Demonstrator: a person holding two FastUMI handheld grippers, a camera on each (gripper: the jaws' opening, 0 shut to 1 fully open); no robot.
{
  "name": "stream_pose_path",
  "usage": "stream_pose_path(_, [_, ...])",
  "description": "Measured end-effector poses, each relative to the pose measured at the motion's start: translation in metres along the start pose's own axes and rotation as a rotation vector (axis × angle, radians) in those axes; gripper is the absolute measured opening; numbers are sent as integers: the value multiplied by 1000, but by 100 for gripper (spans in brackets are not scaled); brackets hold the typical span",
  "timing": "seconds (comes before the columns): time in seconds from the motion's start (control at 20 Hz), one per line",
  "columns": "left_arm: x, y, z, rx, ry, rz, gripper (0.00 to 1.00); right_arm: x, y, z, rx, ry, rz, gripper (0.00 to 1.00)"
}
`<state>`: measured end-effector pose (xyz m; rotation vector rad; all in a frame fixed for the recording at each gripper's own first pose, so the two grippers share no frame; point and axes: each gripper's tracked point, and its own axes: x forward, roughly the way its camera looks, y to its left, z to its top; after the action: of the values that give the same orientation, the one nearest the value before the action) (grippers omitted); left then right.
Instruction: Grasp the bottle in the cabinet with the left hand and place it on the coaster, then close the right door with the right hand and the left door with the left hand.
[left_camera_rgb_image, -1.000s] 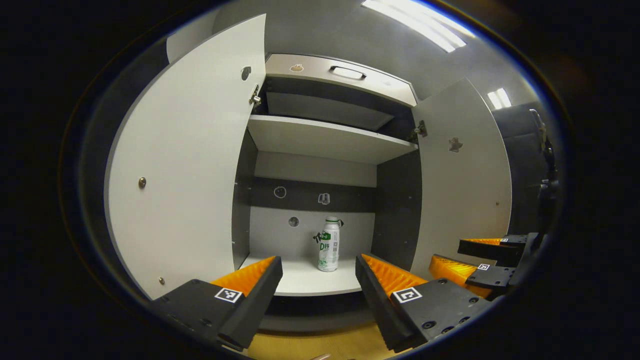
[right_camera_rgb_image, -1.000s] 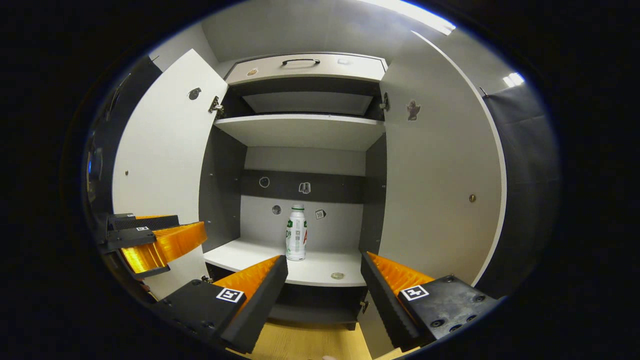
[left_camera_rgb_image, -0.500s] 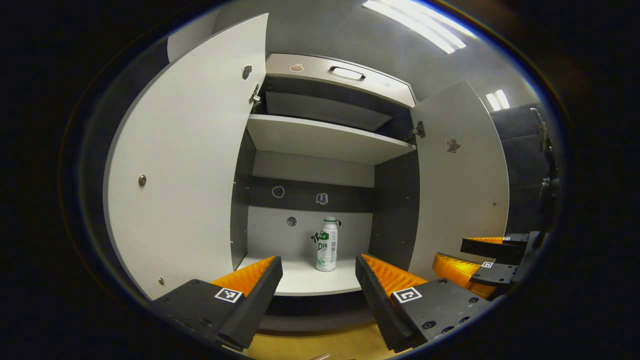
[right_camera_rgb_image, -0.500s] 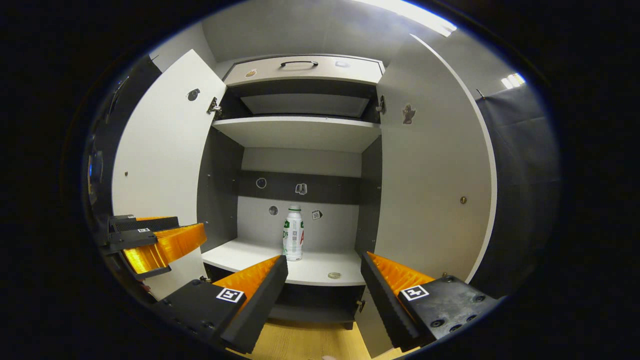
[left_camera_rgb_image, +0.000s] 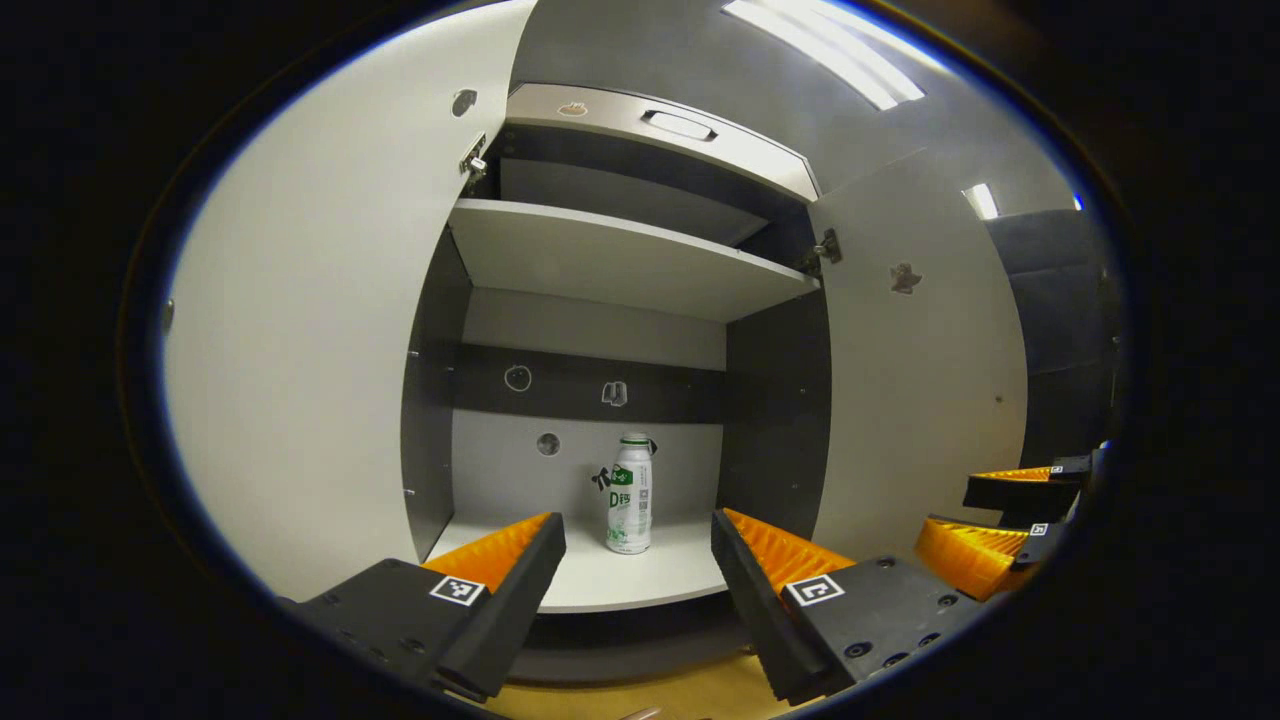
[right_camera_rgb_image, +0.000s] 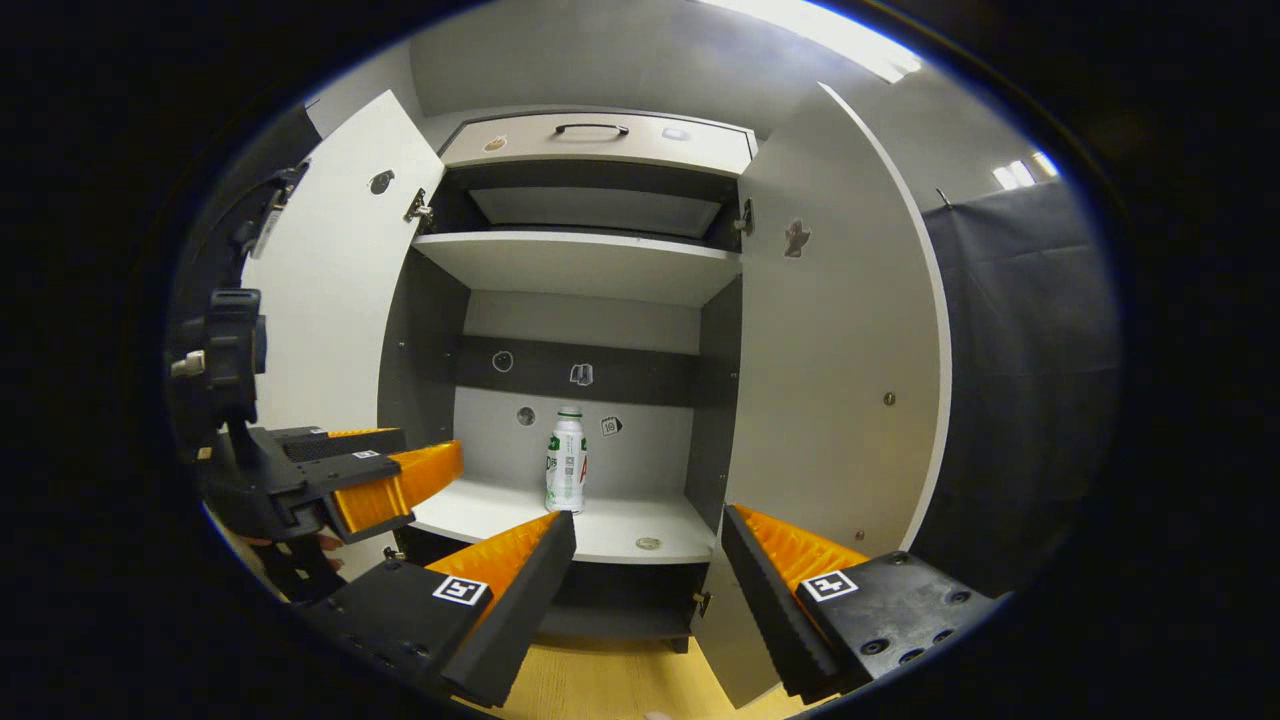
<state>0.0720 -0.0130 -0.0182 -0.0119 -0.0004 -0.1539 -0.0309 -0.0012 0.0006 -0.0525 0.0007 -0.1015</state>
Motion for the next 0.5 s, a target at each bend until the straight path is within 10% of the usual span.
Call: stream_pose_path(0.5, [148,4,-32,-3,-21,26,94,68,3,-21,-74,-9,148,98])
